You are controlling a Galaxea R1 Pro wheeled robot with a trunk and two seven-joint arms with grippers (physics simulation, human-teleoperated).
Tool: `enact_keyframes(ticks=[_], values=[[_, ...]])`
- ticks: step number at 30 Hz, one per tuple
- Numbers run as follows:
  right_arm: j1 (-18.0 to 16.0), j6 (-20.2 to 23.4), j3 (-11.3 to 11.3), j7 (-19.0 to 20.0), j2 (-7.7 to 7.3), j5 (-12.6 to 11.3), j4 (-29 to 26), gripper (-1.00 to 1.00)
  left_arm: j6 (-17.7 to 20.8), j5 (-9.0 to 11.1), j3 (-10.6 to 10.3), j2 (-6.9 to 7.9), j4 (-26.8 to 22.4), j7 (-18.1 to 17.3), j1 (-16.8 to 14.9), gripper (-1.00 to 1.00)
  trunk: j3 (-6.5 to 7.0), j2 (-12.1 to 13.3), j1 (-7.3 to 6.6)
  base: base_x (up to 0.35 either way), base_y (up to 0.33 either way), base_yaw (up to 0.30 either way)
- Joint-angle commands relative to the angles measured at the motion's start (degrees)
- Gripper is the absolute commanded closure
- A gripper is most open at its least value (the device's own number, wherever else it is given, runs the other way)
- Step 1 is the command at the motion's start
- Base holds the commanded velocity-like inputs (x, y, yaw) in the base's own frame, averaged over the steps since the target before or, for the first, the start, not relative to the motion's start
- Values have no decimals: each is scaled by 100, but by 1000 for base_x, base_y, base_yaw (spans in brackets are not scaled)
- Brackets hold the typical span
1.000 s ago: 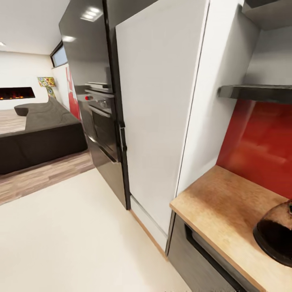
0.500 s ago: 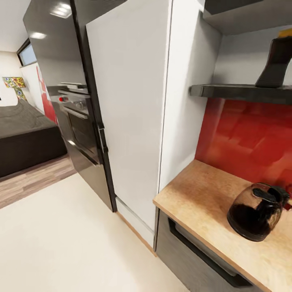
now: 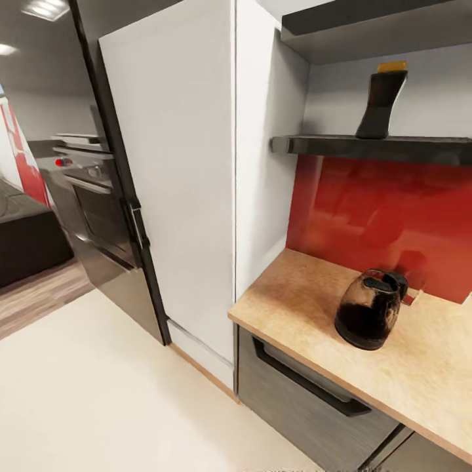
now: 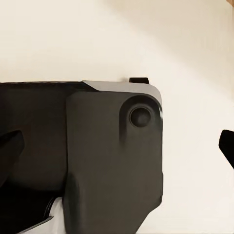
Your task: Set up a coffee station on the kitchen countertop: keep the coffee maker on the countertop, move the bottle of coffee from the kitchen shelf to the counter next to the coffee maker, place a paper coffee filter on top of the coffee maker, put the saucer next to the coffee maker with the coffee cup on the saucer, and place the electric kettle next to the coffee maker.
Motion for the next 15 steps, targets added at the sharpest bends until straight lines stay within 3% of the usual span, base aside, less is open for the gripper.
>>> enact_keyframes(ticks=[1,7,15], values=[[-6,-18,0,-20,2,4,6,-100,-22,-45,40,-3,6,7,-3,-100,-12,-12,3,-13,11,-300],[-6,-18,0,-20,3,4,6,-100,-29,-61,27,-66,-4,7,-6,-100,-12,-12,3,-33,26,-300],[-6,-18,0,-20,3,4,0,-100,-23,-76,23,-81,-12,9,-10,-100,-12,-12,3,-198,213,-300]])
